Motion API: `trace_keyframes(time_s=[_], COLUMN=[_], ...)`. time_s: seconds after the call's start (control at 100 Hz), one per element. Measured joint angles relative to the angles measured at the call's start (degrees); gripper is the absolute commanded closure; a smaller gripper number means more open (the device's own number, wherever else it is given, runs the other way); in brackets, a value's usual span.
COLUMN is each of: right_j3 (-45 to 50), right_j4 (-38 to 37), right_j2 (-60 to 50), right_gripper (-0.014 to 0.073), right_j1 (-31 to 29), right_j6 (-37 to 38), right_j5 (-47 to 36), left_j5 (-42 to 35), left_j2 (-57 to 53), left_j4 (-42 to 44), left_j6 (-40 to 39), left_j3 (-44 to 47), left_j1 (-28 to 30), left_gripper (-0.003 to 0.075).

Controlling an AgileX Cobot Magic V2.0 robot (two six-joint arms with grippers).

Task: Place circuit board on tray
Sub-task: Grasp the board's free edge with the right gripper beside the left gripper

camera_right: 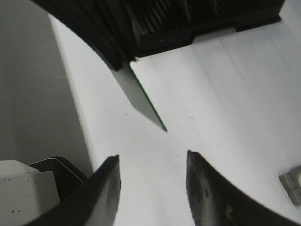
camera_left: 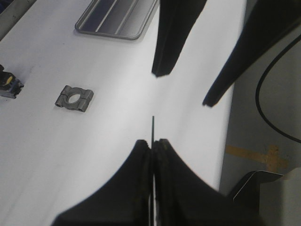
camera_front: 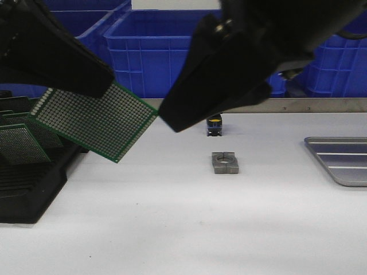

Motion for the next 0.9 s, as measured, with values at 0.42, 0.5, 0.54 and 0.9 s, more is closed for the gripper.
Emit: trace_keyframes(time_s=[0.42, 0.5, 0.54, 0.9], right_j3=[-9.3, -9.3, -9.3, -9.3], right_j4=[0.6, 0.9, 1.0, 2.4], right_j2=[11.1, 11.1, 11.1, 11.1], right_gripper=[0.0381, 0.0543, 0.0629, 0.0715], right_j1=[2.6, 2.6, 2.6, 2.8], right_j6=[-1.8, -1.8, -2.0, -2.9], right_j5=[0.1, 0.4, 0.7, 2.3], left_j5=[0.0, -0.2, -0.4, -1.3], left_j2=[0.0, 0.0, 0.0, 0.0], left_j4=[0.0, 0.0, 0.0, 0.1], left_j6=[0.0, 0.0, 0.1, 0.9], left_j3=[0.0, 0.0, 0.0, 0.0], left_j1=[0.0, 0.0, 0.0, 0.0], left_gripper=[0.074, 0.074, 0.0739, 0.0304])
